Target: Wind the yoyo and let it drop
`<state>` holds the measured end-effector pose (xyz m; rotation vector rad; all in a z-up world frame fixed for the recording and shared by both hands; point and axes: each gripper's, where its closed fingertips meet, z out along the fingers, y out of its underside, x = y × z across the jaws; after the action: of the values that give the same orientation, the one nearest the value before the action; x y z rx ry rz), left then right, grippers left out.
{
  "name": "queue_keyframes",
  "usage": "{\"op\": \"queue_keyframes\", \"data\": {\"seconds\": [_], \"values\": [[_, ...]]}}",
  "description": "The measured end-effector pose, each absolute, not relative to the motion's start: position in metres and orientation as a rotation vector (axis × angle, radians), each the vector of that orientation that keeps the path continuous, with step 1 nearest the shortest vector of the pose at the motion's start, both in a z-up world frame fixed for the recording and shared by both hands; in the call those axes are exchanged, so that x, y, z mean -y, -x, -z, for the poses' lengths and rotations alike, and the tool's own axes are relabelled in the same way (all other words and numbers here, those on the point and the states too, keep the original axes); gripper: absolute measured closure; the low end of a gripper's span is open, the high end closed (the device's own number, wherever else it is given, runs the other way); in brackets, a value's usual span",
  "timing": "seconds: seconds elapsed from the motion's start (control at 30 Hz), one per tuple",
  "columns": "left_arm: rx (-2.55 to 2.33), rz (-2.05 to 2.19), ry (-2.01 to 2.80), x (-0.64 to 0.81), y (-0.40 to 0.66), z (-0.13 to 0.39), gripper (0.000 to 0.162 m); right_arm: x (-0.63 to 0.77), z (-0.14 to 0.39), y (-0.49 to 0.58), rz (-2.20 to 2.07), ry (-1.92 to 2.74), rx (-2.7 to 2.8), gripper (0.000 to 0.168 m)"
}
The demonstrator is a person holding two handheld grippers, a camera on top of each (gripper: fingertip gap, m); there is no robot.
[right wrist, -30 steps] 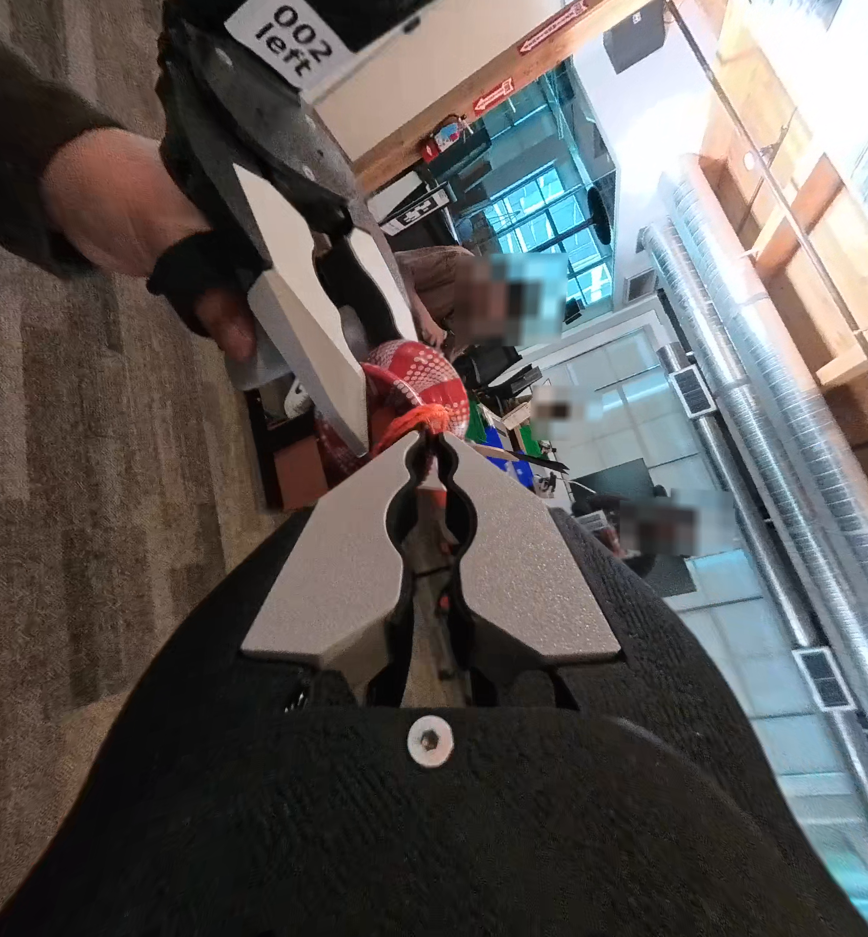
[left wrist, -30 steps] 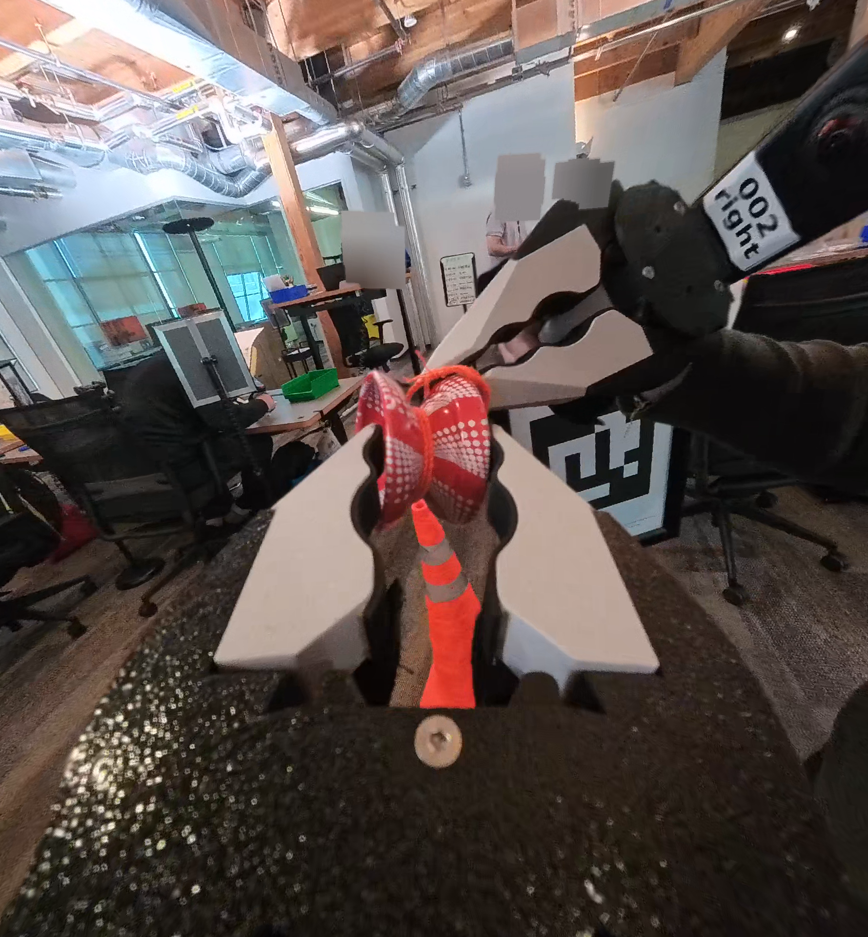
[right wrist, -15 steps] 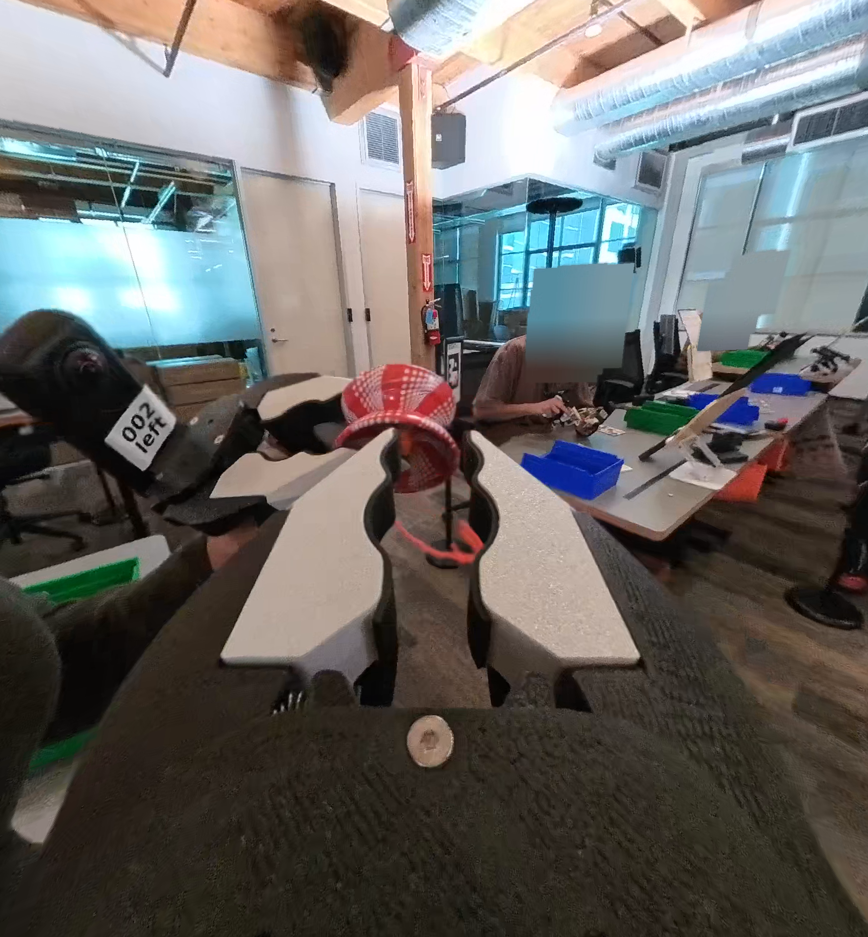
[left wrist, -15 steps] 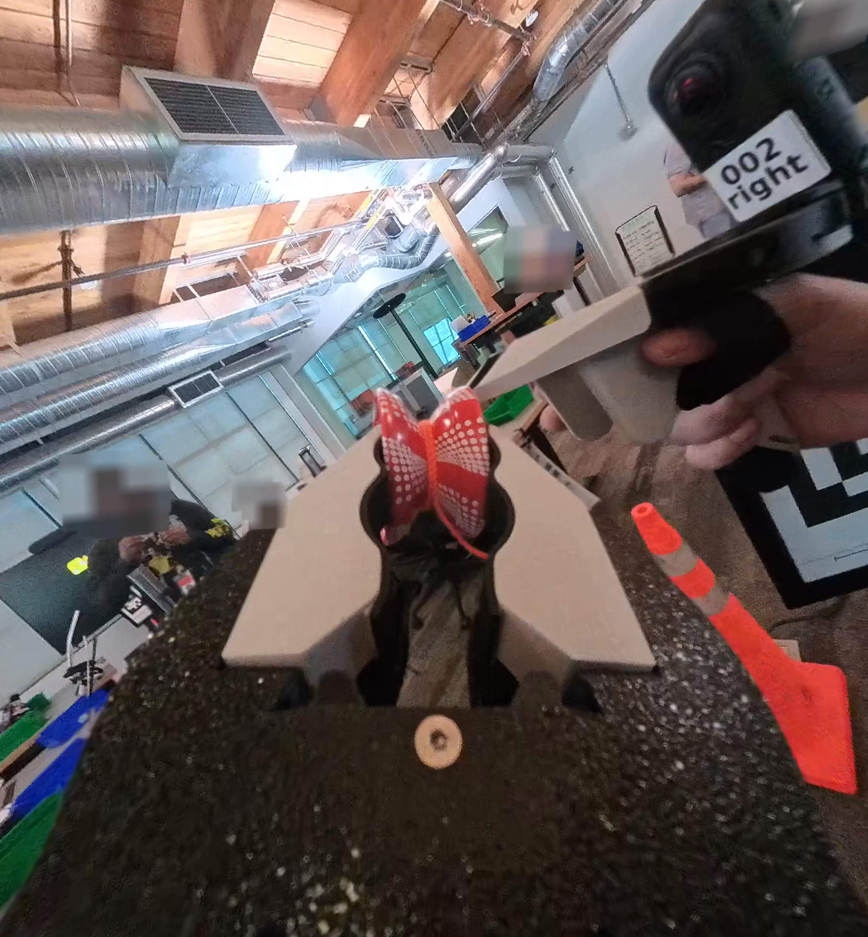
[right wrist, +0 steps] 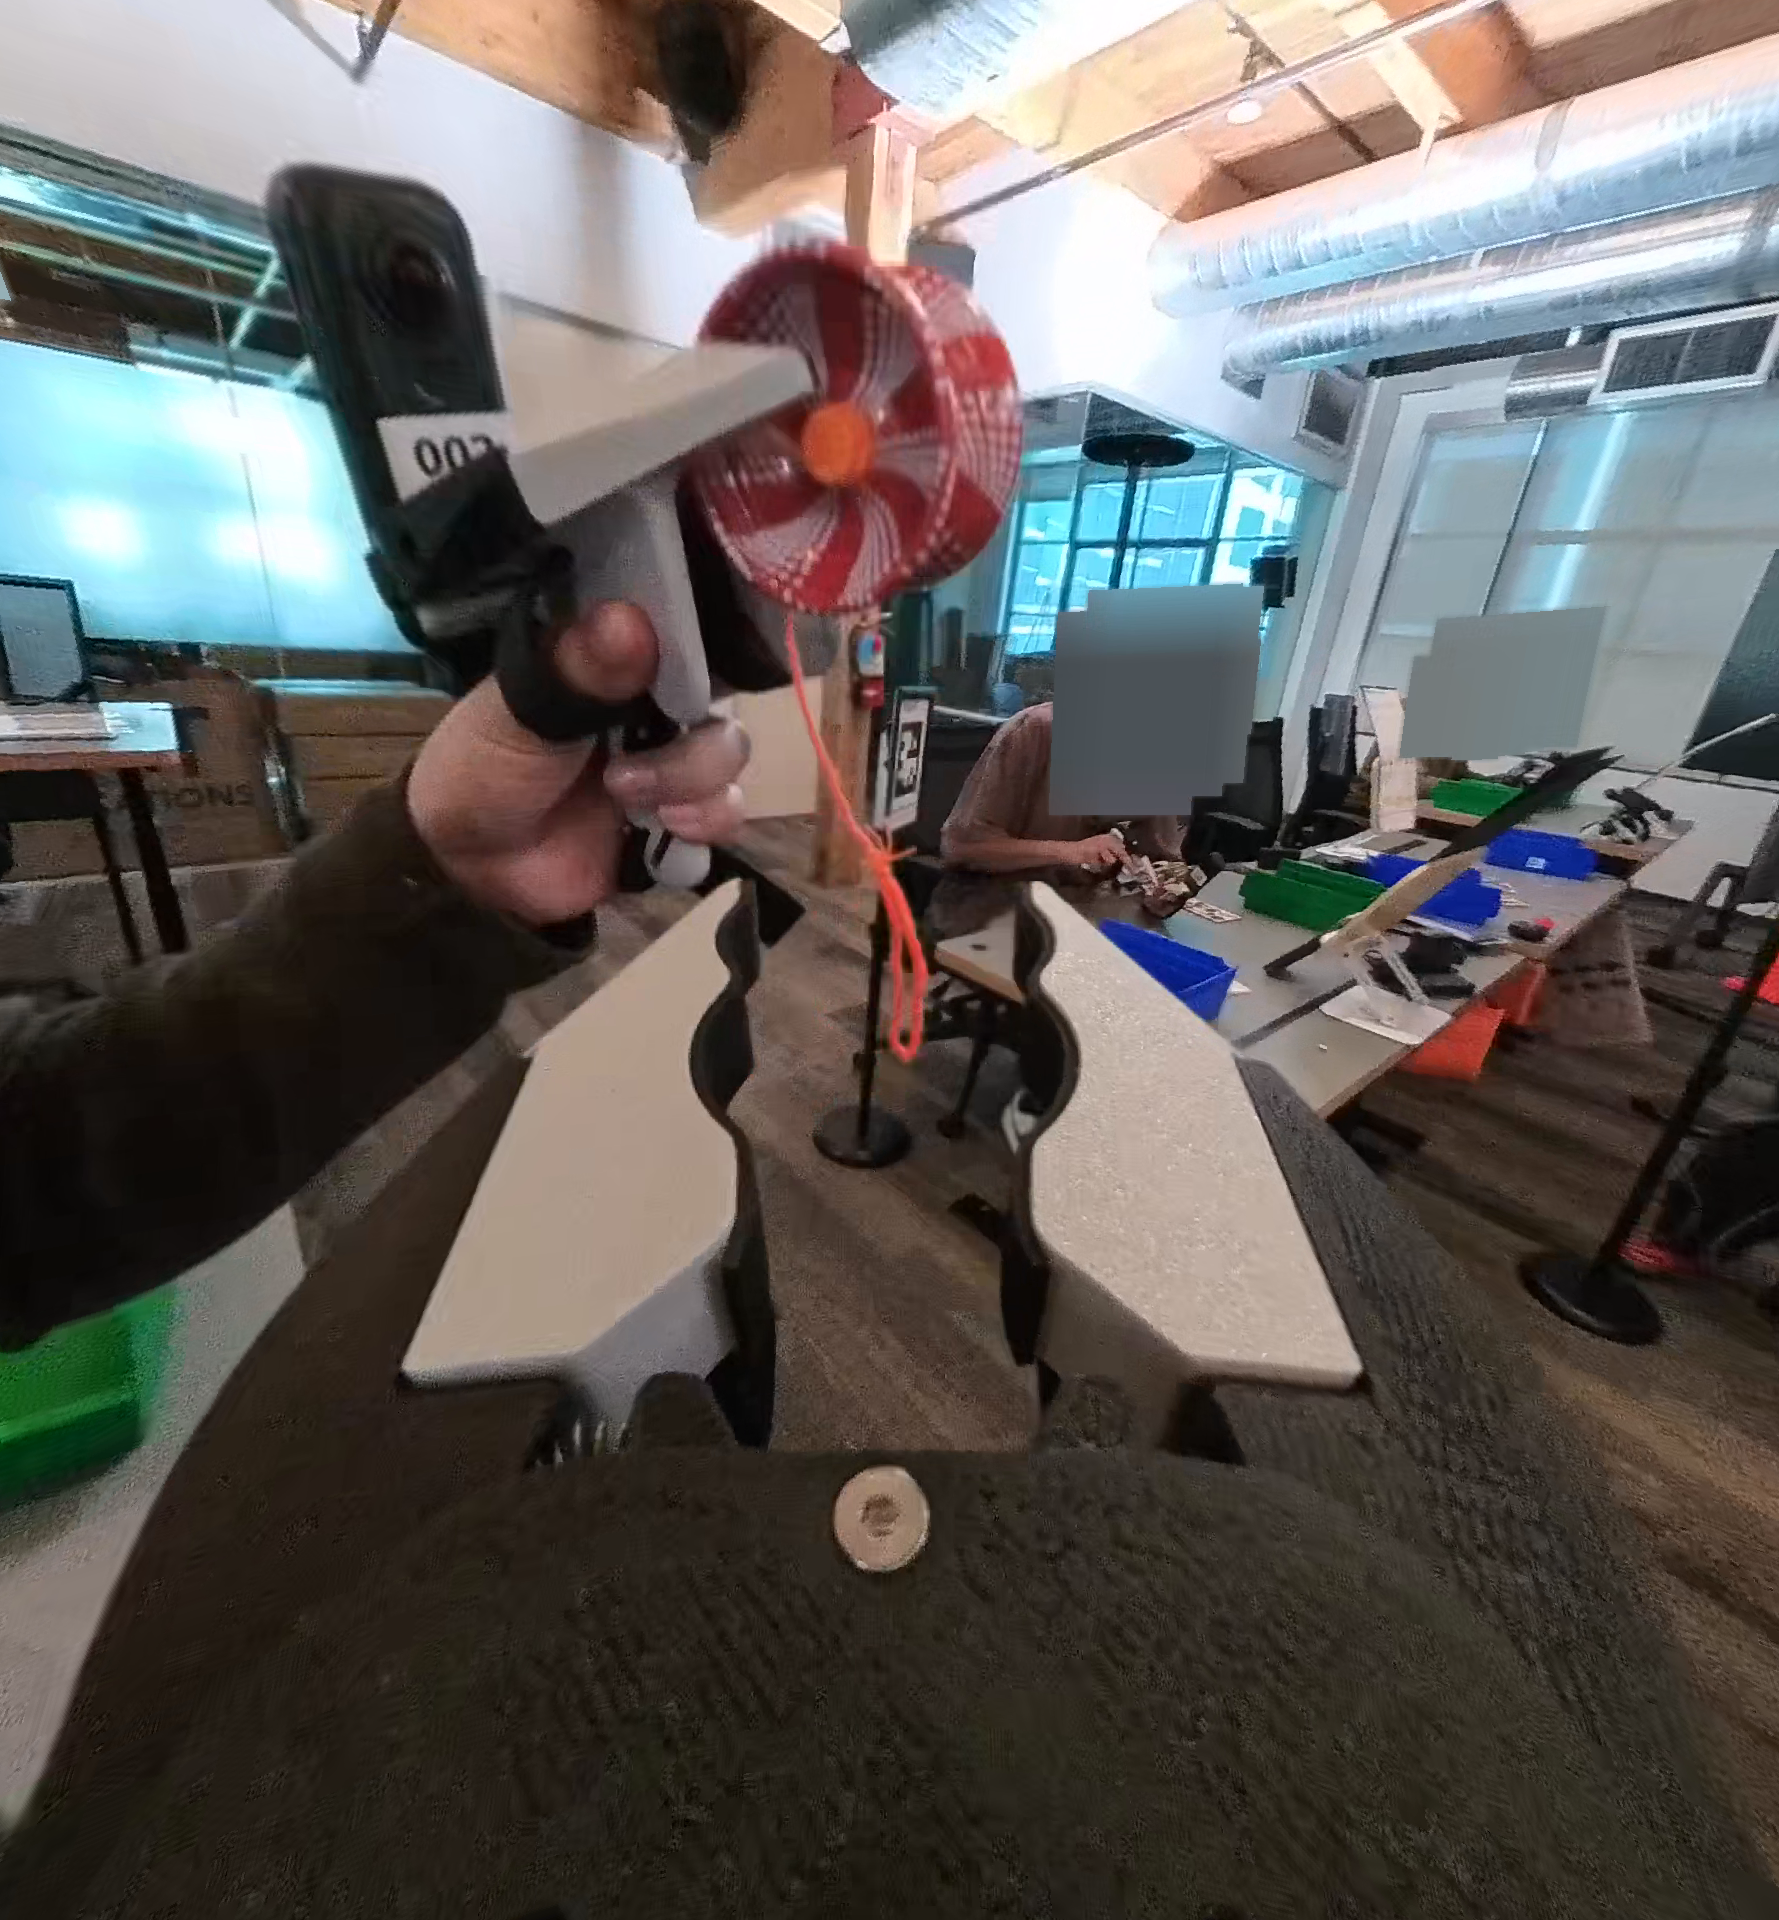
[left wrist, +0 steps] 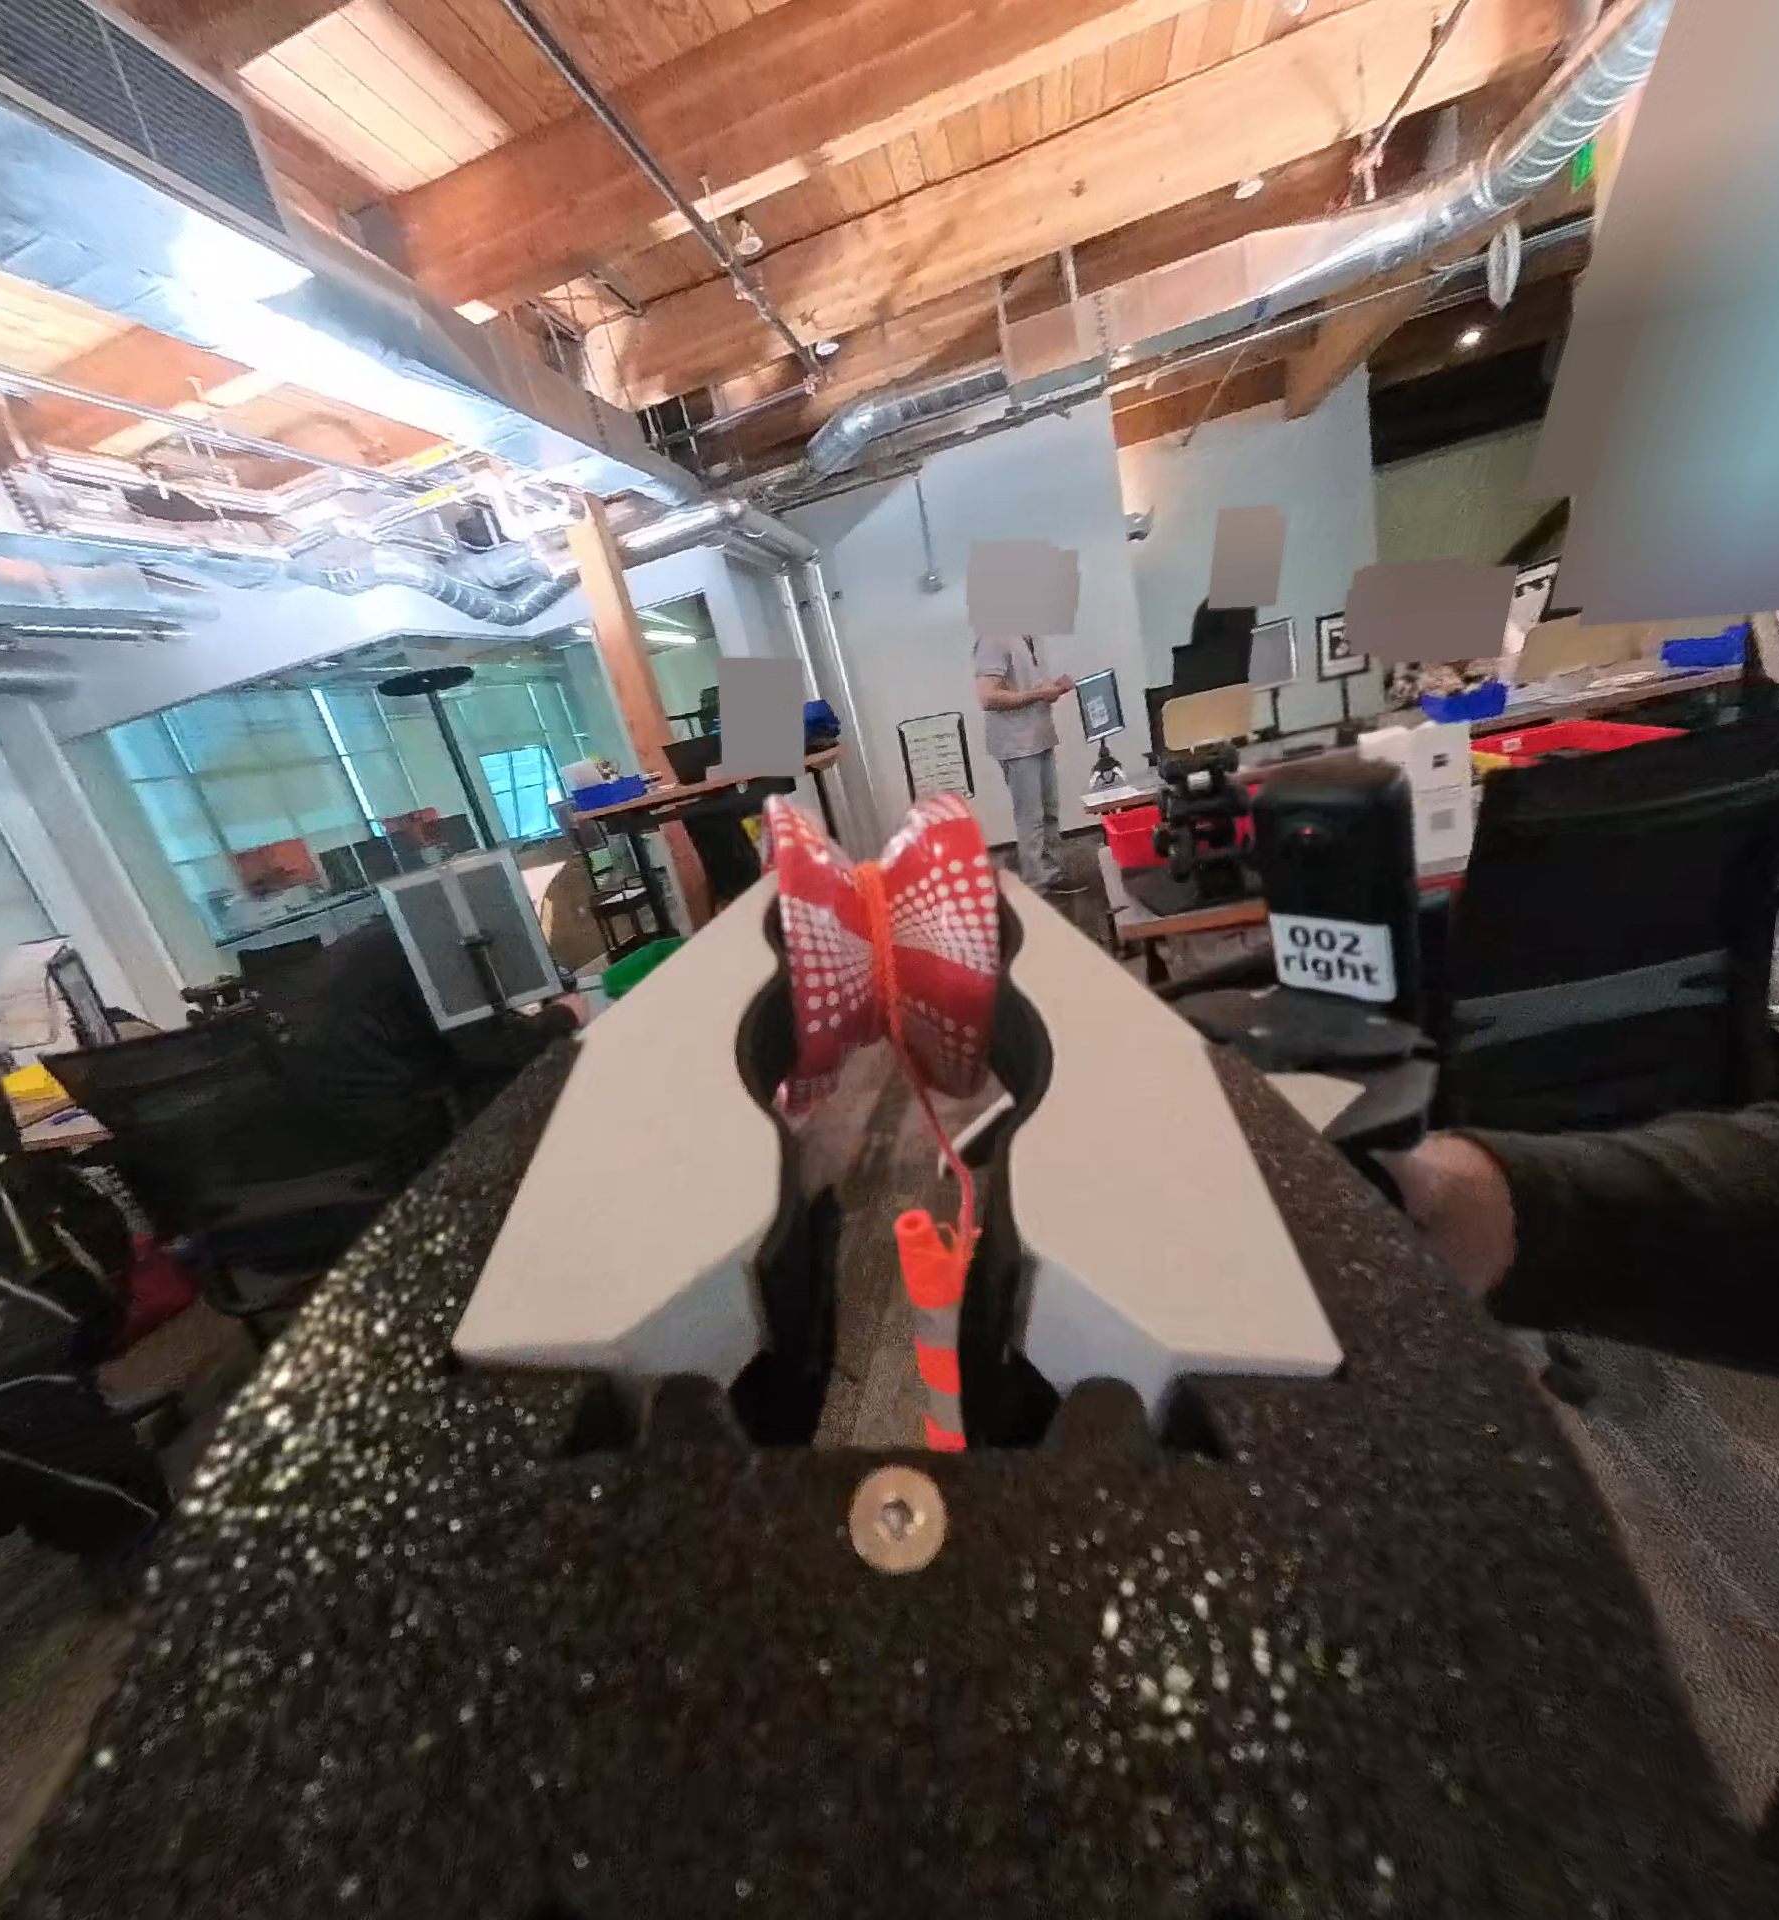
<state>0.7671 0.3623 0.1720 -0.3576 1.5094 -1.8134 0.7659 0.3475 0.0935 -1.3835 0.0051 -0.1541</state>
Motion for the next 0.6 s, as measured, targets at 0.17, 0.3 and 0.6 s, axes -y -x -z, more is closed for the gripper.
{"op": "queue_keyframes", "data": {"seconds": [0.17,0.3,0.6], "values": [[-1.59,1.747,0.336,-0.361,-0.781,-0.182,0.131,-0.364,-0.096,-0.782,0.16,1.266,-0.146,0.114],[-1.611,1.757,0.355,-0.358,-0.787,-0.181,0.131,-0.388,-0.098,-0.772,0.115,1.244,-0.175,0.115],[-1.616,1.816,0.384,-0.349,-0.788,-0.17,0.13,-0.399,-0.089,-0.783,0.309,1.318,-0.204,0.158]]}}
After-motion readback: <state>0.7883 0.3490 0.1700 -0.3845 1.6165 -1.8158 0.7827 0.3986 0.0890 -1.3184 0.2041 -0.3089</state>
